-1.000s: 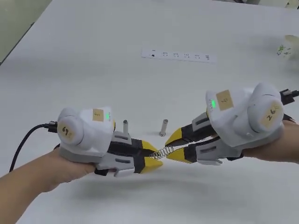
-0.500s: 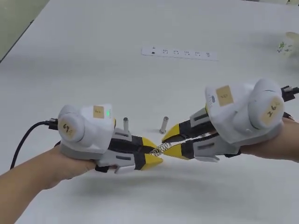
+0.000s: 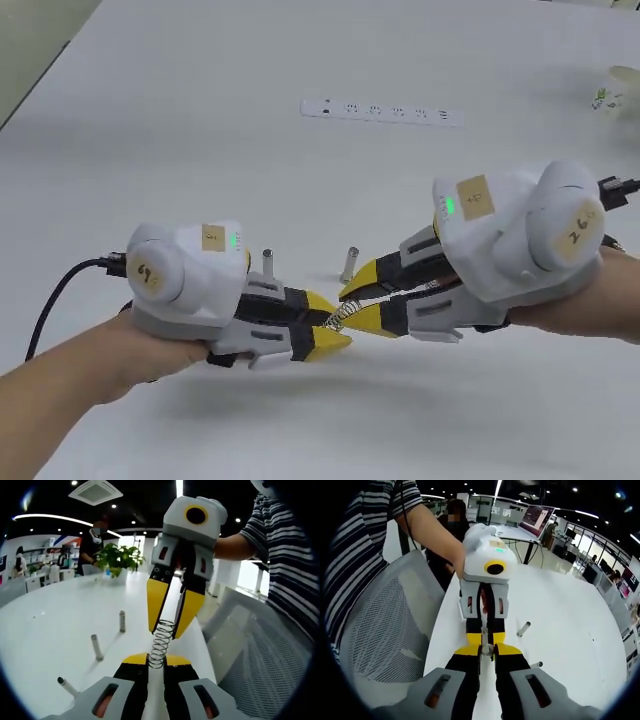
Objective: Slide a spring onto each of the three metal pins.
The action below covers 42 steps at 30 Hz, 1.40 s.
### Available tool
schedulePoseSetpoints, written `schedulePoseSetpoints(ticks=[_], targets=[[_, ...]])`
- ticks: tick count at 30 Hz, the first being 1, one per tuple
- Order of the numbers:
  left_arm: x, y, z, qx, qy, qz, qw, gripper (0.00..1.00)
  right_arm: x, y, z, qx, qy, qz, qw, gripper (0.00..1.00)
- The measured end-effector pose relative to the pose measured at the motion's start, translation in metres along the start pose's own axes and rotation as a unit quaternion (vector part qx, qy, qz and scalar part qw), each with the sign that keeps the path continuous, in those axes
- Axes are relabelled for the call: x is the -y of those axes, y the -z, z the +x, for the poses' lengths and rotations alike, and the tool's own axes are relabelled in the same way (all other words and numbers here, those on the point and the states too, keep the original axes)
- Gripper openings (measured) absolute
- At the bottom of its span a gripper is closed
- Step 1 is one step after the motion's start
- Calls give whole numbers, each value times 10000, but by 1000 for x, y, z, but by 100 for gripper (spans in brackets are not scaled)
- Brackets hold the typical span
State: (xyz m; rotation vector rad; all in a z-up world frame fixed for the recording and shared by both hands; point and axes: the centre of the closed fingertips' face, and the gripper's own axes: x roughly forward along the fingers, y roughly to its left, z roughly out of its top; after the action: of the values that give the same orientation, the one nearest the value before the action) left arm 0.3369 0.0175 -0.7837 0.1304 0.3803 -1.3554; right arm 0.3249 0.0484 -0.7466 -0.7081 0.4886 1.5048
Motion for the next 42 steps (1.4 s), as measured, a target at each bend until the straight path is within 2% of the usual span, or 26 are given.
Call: schedulePoseSetpoints(ticks=[12, 29, 42], targets=[[2, -2, -1, 24, -15, 23, 10000, 3, -2, -6, 2, -24, 38, -190, 9998, 7], [6, 0, 0, -47, 10, 69, 10000, 3, -5, -9, 6, 21, 80, -181, 9998, 7], [5, -1, -2, -20, -1, -30, 10000, 3, -3, -10, 6, -97, -1, -137, 9999, 7]])
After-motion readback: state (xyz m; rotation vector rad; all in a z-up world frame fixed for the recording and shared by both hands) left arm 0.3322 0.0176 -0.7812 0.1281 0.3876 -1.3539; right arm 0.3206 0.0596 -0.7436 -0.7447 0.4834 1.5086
